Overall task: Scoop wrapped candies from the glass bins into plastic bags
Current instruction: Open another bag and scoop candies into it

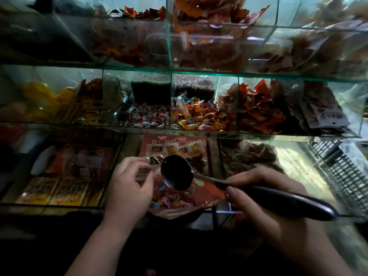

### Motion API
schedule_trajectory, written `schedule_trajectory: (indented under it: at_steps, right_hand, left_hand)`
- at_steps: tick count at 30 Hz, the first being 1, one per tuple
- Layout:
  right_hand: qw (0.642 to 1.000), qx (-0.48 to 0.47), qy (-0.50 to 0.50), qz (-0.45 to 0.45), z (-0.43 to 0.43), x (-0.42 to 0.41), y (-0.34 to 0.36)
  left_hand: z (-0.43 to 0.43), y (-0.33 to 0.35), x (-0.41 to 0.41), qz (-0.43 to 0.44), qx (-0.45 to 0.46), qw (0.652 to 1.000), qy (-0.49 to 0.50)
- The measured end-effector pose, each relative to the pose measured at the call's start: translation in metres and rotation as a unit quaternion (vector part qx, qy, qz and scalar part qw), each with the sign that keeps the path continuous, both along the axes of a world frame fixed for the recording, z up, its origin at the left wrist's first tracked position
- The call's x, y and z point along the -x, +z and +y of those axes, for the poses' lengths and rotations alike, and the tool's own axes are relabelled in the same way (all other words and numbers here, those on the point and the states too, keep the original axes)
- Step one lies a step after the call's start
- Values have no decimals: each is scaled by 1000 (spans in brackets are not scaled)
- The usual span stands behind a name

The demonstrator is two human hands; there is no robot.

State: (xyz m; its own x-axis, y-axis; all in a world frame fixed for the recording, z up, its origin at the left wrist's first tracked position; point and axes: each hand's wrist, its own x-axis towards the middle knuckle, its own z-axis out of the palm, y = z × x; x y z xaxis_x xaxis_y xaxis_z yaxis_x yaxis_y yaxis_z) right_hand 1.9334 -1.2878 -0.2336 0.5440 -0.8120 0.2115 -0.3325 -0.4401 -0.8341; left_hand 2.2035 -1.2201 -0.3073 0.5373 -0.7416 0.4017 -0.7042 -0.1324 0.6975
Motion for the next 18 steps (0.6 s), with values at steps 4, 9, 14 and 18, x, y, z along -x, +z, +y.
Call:
schedule_trajectory:
  at_steps: [4, 9, 14, 18]
  right_hand:
    - [998, 66, 13, -8, 3, -18, -9]
    - [983, 20, 65, 171, -20, -69, -54]
    - [975, -9, 40, 216, -29, -102, -99]
    - [985, -120, -32, 118, -33, -101, -119]
  left_hand:
    - [3, -14, -2, 26, -77, 997, -14]
    - [4, -26, -4, 77, -38, 994, 62]
    - [6, -30, 1, 70, -6, 995, 74]
    - [4, -31, 4, 51, -4, 997, 64]
